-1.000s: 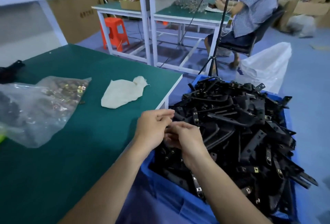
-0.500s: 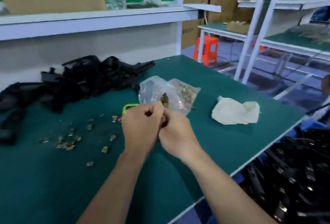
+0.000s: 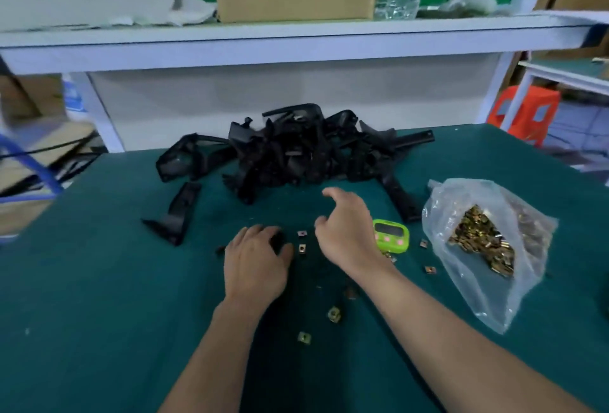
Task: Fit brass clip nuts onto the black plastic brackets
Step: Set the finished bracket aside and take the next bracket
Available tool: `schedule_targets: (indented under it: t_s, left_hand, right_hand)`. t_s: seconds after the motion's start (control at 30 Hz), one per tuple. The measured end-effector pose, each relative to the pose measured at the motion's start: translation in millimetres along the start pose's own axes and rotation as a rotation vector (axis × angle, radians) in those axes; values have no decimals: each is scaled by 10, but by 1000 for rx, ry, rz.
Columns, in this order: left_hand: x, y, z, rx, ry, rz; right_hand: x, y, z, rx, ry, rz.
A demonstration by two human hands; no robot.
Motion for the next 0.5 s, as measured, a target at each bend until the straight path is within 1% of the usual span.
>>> schedule_targets:
  t_s: [0.1, 0.2, 0.33, 0.43, 0.5]
  left_hand:
    - [-154, 138, -34, 69, -26, -93]
    - [-251, 202, -97, 113, -71, -132]
    - [-291, 236, -162, 213, -68, -212]
    - [-337, 147, -166, 318, -60, -183]
    - [-354, 93, -147, 342, -43, -157]
  right_hand:
    - [-408, 11, -33, 39, 7, -33]
    - [-807, 71, -108, -30, 13, -118]
    - [-1211, 221, -182, -111, 173, -311]
    - [-1387, 326, -349, -182, 153, -450]
    - [-1474, 360, -410, -247, 165, -457]
Point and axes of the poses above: each hand's wrist, its own x-axis away from the middle knuckle, its own z-axis out of the back of the hand, y = z × x, the point moved 7 cm from there along -x, towards the middle knuckle, and after that the axes turned 7 degrees about z, right-handed, at the moved point
